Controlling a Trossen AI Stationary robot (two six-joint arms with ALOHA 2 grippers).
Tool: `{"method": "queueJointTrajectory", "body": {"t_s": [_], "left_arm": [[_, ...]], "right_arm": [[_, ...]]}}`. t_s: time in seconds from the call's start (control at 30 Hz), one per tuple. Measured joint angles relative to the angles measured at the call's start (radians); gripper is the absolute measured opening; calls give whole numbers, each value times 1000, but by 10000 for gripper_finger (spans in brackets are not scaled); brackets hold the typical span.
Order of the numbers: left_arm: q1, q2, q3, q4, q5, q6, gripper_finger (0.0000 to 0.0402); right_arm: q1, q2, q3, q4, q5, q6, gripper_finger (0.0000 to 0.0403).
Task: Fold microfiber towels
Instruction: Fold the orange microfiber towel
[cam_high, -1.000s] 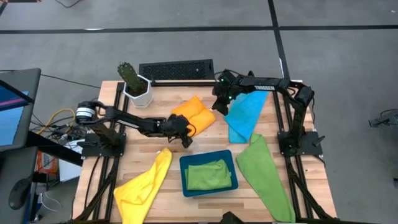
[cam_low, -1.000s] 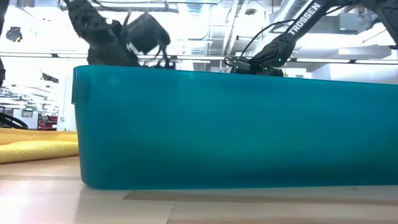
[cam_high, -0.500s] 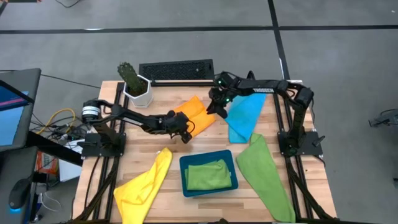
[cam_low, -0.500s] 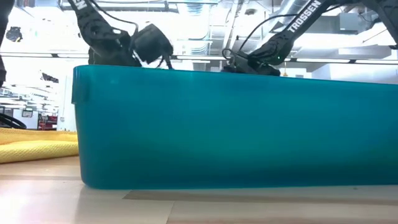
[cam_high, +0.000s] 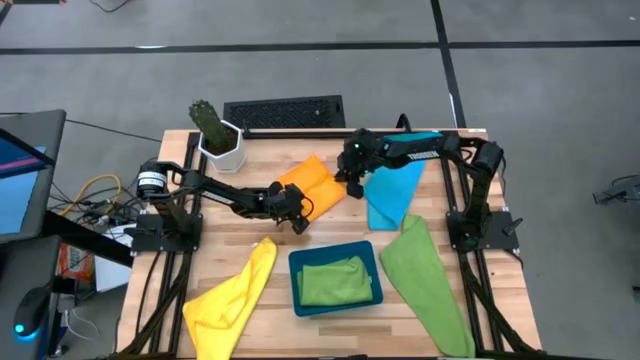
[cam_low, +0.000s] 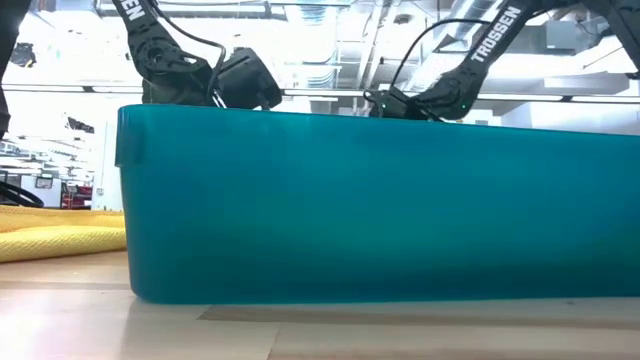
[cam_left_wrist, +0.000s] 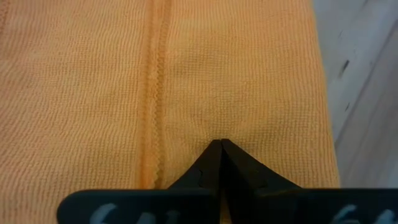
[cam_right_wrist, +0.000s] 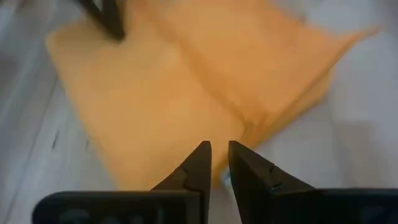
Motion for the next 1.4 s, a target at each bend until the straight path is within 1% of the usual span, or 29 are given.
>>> {"method": "queueJointTrajectory", "body": {"t_s": [0.1, 0.23, 0.3, 0.4, 0.43, 0.47, 0.53, 0.6, 0.63, 0.67, 0.7, 0.77, 0.83, 0.87, 0.93, 1.0, 1.03, 1.07, 1.13, 1.27, 1.4], "left_arm": [[0, 1, -1, 0, 6, -15, 0], [0, 1, -1, 0, 10, -15, 0], [0, 2, -2, 0, 20, -16, 0], [-2, 2, -2, 0, 45, -17, 0], [-2, 2, -2, 0, 49, -17, 0], [-2, 2, -2, 0, 51, -17, 0], [-2, 2, -2, 0, 50, -17, 0], [-2, 2, -3, 3, 51, -17, 0], [-2, 2, -3, 7, 49, -17, 0], [-2, 2, -4, 14, 48, -17, 0], [-2, 2, -4, 30, 55, -17, 0], [-3, 2, -5, 57, 61, -12, 0], [-3, 2, -5, 82, 66, 1, 0], [-3, 2, -5, 88, 67, 2, 0], [-3, 2, -6, 96, 66, 3, 0], [-3, 2, -6, 96, 61, 5, 0], [-3, 2, -6, 96, 63, 6, 0], [-3, 2, -6, 97, 65, 9, 0], [-3, 2, -5, 95, 65, 12, 0], [-2, 2, -5, 95, 75, 28, 0], [-2, 2, -4, 92, 81, 21, 0]], "right_arm": [[8, 1, -35, -4, 4, 7, 67], [14, 0, -42, 4, 72, 27, 47], [9, -7, -31, 1, 60, 55, 37], [-10, -97, -4, -2, 32, 124, 22], [-19, -134, -1, 4, 7, 138, 18], [-29, -173, -5, -4, -42, 146, 16], [-52, -249, -11, -26, -170, 167, 12], [-70, -357, -12, -36, -285, 195, 11], [-80, -422, -9, -44, -320, 200, 11], [-88, -489, -12, -58, -333, 200, 11], [-97, -558, -26, -69, -321, 200, 11], [-103, -679, -99, -71, -228, 222, 10], [-101, -789, -257, -33, -114, 290, 10], [-96, -825, -346, 28, -70, 337, 10], [-52, -849, -520, 253, 6, 428, 10], [10, -793, -606, 515, 114, 483, 9], [34, -746, -626, 569, 156, 498, 9], [50, -693, -633, 573, 177, 505, 9], [75, -572, -626, 563, 190, 505, 9], [126, -324, -577, 661, 167, 498, 9], [118, -152, -521, 748, 160, 477, 9]]}}
